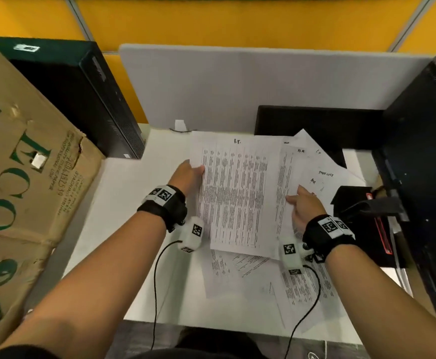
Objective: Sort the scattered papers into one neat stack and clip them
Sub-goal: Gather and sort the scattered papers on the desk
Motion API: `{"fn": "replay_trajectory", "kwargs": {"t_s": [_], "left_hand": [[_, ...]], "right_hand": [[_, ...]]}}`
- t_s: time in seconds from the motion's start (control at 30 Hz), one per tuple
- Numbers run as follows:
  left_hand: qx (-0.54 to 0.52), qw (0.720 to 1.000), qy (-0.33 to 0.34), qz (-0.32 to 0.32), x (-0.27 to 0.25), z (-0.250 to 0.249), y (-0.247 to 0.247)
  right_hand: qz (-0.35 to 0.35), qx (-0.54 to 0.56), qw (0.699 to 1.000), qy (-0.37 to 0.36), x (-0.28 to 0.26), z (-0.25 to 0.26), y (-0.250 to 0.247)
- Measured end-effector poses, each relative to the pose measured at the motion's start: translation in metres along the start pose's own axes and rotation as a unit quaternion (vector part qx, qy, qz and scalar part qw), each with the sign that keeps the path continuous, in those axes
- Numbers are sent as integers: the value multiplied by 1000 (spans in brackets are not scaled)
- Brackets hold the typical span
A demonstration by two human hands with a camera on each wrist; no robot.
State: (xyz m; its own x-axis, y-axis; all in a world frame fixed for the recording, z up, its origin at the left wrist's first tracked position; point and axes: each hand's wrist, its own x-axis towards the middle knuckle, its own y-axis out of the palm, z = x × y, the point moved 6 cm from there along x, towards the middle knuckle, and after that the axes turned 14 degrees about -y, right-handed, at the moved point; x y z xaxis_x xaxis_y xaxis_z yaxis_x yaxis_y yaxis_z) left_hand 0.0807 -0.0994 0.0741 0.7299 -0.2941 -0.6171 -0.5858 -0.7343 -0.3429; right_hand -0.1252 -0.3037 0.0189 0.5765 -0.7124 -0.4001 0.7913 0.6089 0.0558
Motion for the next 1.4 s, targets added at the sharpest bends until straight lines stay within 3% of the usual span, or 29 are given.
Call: {"fn": "replay_trajectory", "kwargs": {"t_s": [0.07, 0.2, 0.33, 0.4, 0.53, 0.77, 0.93, 1.03, 1.17, 1.4], "left_hand": [[14, 999, -40, 7, 11, 15, 13], [40, 997, -58, 7, 15, 24, 26], [-64, 997, -43, -2, 10, 29, 32], [-132, 990, -40, 3, 5, 27, 32], [-165, 986, 23, -14, -7, 4, 22], [-186, 959, 202, -70, -46, -15, -2], [-217, 947, 230, -62, -59, 3, 2], [-235, 949, 205, -50, -55, 13, 4], [-204, 955, 199, -81, -49, 19, -4], [-213, 951, 206, -90, -53, 1, -3]], "right_hand": [[-4, 33, 999, 6, -9, -1, 3], [16, 69, 997, 15, -18, -11, 3], [42, 92, 995, 3, -27, -9, 9], [80, 30, 996, -14, -30, -7, 15], [53, -125, 983, -123, -27, 17, 14], [10, -130, 966, -224, -32, 46, 26], [7, -124, 958, -257, -41, 44, 38], [11, -138, 958, -250, -43, 36, 41], [39, -157, 957, -241, -44, 30, 43], [6, -45, 962, -268, -48, 73, 57]]}}
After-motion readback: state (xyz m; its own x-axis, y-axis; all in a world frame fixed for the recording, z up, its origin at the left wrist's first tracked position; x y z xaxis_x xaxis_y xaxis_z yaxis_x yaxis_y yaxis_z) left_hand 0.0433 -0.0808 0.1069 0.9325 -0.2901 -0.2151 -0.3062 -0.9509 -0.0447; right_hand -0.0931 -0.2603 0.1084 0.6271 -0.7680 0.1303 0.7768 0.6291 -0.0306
